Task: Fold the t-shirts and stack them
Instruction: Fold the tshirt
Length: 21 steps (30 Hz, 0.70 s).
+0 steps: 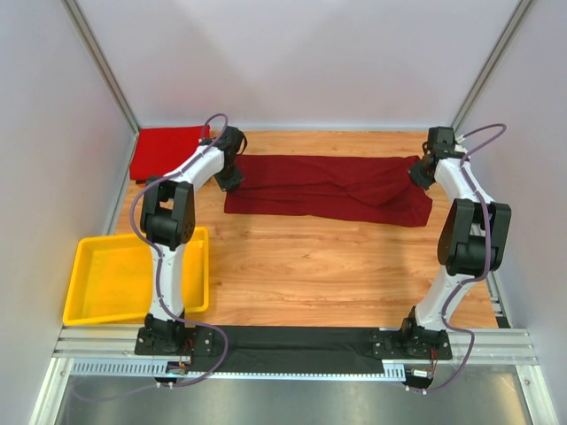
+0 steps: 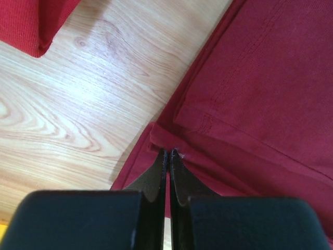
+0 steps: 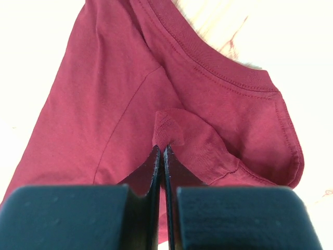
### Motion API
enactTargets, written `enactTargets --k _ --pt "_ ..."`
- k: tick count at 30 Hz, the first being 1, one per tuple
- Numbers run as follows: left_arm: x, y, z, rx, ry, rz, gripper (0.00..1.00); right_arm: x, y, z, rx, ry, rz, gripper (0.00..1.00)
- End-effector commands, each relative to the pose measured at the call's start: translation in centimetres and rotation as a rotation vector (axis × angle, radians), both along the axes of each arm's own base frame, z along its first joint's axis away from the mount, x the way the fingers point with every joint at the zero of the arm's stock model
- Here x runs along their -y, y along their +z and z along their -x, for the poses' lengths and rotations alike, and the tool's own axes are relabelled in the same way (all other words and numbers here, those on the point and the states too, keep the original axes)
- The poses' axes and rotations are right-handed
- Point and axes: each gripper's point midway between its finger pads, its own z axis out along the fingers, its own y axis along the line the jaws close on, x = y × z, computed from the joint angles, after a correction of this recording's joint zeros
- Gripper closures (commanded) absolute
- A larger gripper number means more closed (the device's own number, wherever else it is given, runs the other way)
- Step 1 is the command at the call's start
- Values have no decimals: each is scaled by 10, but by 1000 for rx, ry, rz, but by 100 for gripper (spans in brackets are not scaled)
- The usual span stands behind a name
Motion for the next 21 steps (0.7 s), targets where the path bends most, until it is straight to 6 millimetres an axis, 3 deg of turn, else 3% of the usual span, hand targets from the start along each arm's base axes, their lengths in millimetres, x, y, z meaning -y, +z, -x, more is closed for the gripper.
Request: enactTargets --k 1,8,9,12,14,18,21 --pt "-4 10 -9 25 6 -7 100 11 36 -12 81 -14 45 100" --pt "0 3 -12 12 -5 6 100 7 23 -14 68 -3 23 100" --pt "0 4 -12 12 -5 7 95 6 21 -13 65 -4 19 100" --pt "-1 23 -12 49 -3 8 76 3 19 -13 69 6 8 100" --pt "-6 32 -11 73 -1 -8 70 2 19 -13 71 13 5 100" --pt "-11 60 -8 133 -7 -18 66 0 21 -15 78 24 -4 100" --pt "-6 60 -4 136 -52 -6 66 -1 23 -16 84 30 -10 100"
